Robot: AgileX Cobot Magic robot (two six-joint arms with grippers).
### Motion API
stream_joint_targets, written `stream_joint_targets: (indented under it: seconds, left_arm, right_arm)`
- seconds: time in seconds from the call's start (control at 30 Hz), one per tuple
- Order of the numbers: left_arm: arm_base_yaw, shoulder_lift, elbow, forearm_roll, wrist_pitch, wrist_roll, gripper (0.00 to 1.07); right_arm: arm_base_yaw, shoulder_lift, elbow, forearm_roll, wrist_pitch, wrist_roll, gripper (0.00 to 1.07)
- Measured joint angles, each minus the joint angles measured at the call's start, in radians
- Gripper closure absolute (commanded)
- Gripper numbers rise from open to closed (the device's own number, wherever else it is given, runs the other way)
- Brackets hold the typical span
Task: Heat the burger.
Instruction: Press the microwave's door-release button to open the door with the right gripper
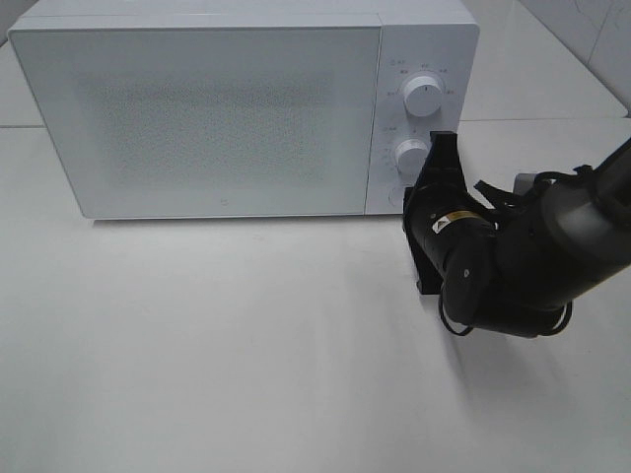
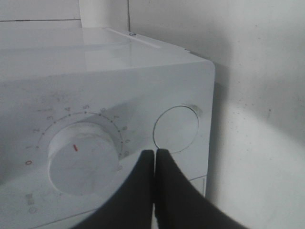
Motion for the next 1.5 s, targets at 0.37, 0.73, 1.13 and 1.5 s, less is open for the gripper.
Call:
stream_joint_targets:
  seconds: [0.37,0.73,1.13,1.5]
  left_arm:
    - [0.000,0.000,0.000,0.000,0.000,0.000,0.07]
    - [0.000,0.000,0.000,0.000,0.000,0.000,0.07]
    - [0.000,0.000,0.000,0.000,0.000,0.000,0.07]
    - [0.000,0.000,0.000,0.000,0.000,0.000,0.07]
  right_arm:
    - [-0.038,0.065,-0.090,-0.025,0.075,0.000,1.07]
    - [-0.067,0.112,-0.136,-0.018,0.102,-0.009,1.07]
    - [-0.077,0.125,-0.163,-0.008,0.123,-0.045,1.07]
    - [-0.075,0.148,-0.194,0.017,0.096,-0.052,1.07]
